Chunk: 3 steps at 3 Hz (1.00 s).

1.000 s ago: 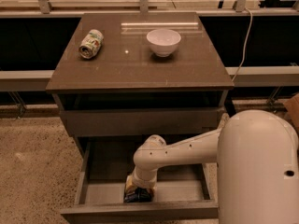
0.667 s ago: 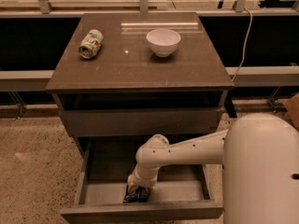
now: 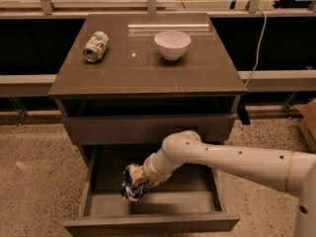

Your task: Pick blue chip bag from middle drawer and place on counter

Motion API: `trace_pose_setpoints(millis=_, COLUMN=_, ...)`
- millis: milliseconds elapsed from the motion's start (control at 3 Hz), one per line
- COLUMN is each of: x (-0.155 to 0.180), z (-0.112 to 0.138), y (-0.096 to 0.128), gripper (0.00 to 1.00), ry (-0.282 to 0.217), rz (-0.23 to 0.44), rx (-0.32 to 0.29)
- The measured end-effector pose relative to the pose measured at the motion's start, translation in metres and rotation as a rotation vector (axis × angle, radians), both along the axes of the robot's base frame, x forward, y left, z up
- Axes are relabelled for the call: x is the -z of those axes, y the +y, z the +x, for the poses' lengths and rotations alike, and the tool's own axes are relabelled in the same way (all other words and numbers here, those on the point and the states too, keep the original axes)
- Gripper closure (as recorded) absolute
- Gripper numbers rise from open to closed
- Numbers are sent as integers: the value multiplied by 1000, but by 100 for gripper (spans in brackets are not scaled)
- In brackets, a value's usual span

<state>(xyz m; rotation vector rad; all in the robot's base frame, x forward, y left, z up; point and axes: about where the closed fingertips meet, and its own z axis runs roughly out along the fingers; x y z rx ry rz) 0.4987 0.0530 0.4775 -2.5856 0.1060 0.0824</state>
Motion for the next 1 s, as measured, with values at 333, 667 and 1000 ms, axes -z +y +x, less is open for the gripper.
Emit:
trace_pose_setpoints(millis=333, x=-76, z=3, y=4, gripper=100, ry=-88, rz=177, rx=-29)
trace_pose_setpoints(millis=667, x=-138, z=-5, y=0, gripper=100, ry=-180, rz=298, rx=-104)
trace_pose_setpoints(millis=1000, x=-184, z=-8, y=-9, gripper=100, ry=-252, rz=374, rx=-150)
